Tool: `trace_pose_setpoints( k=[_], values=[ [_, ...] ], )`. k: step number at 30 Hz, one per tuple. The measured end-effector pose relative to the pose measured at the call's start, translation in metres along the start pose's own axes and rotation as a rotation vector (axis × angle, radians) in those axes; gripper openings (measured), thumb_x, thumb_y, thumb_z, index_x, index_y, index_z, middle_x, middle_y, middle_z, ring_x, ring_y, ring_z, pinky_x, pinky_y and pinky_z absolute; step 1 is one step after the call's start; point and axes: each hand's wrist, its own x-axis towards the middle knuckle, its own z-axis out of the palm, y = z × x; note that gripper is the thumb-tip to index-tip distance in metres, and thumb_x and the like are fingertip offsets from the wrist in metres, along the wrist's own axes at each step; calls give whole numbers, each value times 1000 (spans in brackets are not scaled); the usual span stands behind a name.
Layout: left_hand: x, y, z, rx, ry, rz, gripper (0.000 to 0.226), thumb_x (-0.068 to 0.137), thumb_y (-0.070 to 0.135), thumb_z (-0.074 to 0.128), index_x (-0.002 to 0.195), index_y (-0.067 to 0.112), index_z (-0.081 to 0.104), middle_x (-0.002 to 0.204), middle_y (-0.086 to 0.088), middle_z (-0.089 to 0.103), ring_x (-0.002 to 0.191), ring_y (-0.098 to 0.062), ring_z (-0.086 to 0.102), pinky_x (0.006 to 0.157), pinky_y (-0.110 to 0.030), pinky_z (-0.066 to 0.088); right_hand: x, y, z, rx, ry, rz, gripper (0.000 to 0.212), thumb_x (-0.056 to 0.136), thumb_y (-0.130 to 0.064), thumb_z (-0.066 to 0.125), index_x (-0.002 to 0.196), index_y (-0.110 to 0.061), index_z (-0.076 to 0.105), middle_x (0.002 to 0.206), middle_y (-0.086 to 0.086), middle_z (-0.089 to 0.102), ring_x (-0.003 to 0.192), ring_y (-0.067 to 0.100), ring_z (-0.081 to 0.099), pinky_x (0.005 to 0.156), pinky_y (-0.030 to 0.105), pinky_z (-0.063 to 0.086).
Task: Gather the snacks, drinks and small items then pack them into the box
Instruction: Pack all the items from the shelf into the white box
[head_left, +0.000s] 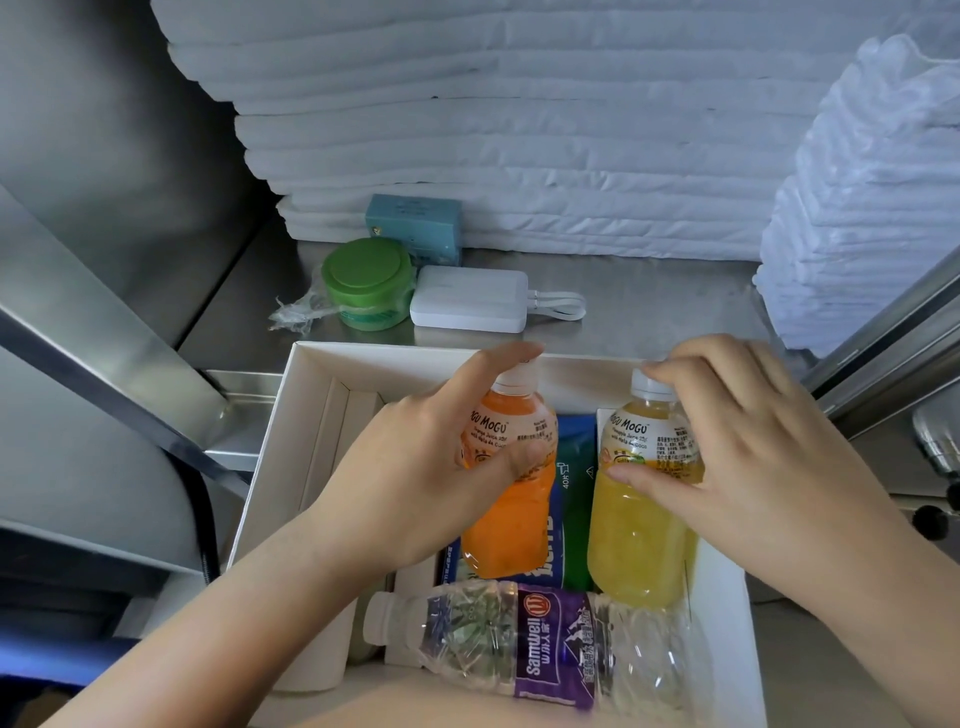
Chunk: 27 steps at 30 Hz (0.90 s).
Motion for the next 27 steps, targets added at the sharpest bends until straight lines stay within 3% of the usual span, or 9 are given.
trace_pose_setpoints(
  k=[6, 10, 17, 20, 22, 27],
  values=[
    [-1, -1, 3, 23, 5, 18, 56, 80, 57, 51, 128, 62, 23, 96, 20, 67, 82, 2, 65, 65, -22, 55, -1, 7, -1, 18, -10, 19, 67, 74, -58, 51, 112, -5, 62, 97, 5, 54, 91, 27, 51, 83, 37, 39],
    [-1, -1, 3, 28, 11, 28, 56, 80, 58, 51, 127, 63, 23, 94, 22, 66, 82, 2, 64, 63, -20, 54, 2, 7, -3, 66, -29, 31, 68, 72, -60, 47, 111, -7, 64, 94, 3, 56, 90, 28, 56, 79, 40, 46],
    [5, 20, -24, -64, 54, 106, 55, 78, 56, 60, 126, 58, 34, 101, 22, 67, 88, 2, 65, 72, -28, 57, 0, 9, 1, 66, -34, 10, 65, 73, -59, 54, 113, -8, 62, 96, 2, 55, 88, 25, 57, 75, 37, 49],
    [28, 40, -52, -217, 132, 211, 54, 81, 44, 61, 131, 44, 39, 106, 15, 68, 93, -6, 67, 74, -29, 57, 0, 11, 3, 96, -20, 11, 64, 70, -57, 60, 113, -8, 63, 95, 2, 55, 87, 26, 58, 75, 39, 50],
    [49, 50, -62, -273, 182, 262, 53, 84, 34, 63, 132, 36, 39, 105, 6, 69, 92, -15, 68, 77, -38, 57, 0, 12, 4, 104, -20, 11, 65, 70, -57, 60, 114, -9, 62, 96, 1, 55, 88, 24, 58, 75, 38, 50],
    [106, 51, -41, -170, 232, 241, 52, 87, 25, 63, 132, 30, 38, 99, 9, 66, 83, -10, 66, 74, -42, 56, -1, 12, 4, 160, 3, 35, 63, 68, -54, 63, 113, -11, 62, 98, 0, 56, 91, 25, 59, 77, 42, 52]
  ],
)
